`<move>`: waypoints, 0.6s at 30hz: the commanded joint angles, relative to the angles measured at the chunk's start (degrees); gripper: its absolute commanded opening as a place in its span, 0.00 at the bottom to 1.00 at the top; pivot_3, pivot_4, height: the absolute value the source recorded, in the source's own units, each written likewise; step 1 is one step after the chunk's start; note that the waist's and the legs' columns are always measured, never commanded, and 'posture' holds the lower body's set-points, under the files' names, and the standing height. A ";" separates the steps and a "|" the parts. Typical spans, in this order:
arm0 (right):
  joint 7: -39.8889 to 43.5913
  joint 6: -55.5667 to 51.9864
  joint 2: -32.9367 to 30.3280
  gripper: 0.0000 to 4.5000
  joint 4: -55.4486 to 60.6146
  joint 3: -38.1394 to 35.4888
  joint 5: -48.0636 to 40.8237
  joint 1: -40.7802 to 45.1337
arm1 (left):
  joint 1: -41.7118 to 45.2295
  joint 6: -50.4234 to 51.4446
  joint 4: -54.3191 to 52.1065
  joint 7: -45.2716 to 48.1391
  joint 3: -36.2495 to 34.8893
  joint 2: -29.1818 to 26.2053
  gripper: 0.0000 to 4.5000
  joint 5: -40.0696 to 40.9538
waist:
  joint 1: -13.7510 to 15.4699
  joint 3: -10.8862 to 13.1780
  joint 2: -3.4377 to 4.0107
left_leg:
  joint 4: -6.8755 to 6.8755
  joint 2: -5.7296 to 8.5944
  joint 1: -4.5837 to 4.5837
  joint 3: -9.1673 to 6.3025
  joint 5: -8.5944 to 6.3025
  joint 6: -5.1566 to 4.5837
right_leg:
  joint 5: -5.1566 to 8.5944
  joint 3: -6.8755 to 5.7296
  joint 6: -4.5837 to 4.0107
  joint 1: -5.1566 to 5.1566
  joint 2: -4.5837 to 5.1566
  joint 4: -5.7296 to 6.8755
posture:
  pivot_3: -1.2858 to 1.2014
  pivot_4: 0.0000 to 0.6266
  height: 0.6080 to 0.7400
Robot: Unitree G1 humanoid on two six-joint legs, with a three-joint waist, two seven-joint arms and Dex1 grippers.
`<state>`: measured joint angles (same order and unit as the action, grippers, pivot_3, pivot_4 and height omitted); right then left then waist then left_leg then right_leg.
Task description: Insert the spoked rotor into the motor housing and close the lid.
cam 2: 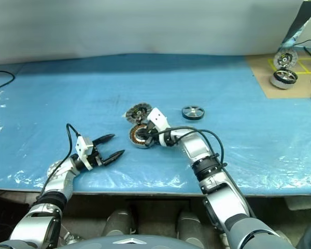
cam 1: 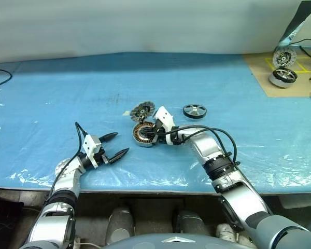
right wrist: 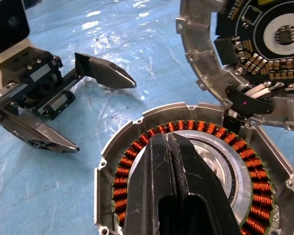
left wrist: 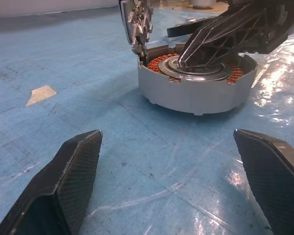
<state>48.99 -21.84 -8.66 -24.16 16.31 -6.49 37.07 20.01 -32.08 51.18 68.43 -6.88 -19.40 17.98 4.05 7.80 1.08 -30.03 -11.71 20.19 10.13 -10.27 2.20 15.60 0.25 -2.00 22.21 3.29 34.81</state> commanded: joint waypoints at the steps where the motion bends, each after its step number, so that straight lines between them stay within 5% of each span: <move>1: -1.64 -1.04 1.28 0.01 -1.98 -2.19 -1.01 1.38 | -1.64 1.40 3.80 -1.28 0.54 -0.06 1.00 -2.08 | -0.02 0.00 0.00 | -0.01 0.00 0.00 0.00 0.00 0.00 | 0.00 0.01 0.00 0.00 0.00 0.00 | 0.52 0.24 1.00; 9: -2.22 -14.15 3.32 0.01 -2.67 -9.73 -8.63 3.10 | -1.79 1.24 3.67 -1.31 0.70 0.08 1.00 -2.20 | 0.03 0.00 0.00 | 0.00 0.00 -0.01 0.00 -0.01 -0.02 | -0.16 0.00 -0.28 -0.02 0.01 0.01 | 0.52 0.24 1.00; 18: -2.68 -15.44 4.20 0.01 -1.63 -12.42 -11.16 3.46 | -2.10 1.05 3.31 -1.05 0.78 0.07 1.00 -2.12 | 0.04 0.03 0.02 | 0.01 0.00 0.02 0.00 -0.01 -0.01 | -0.15 0.00 -0.26 0.02 0.01 -0.01 | 0.52 0.24 1.00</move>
<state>46.38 -38.29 -5.16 -27.21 4.59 -16.51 39.61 19.93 -32.55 51.17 68.33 -6.81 -19.34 17.87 4.09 7.83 1.11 -30.02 -11.72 20.21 10.13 -10.27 2.20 15.45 0.25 -2.26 22.23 3.30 34.80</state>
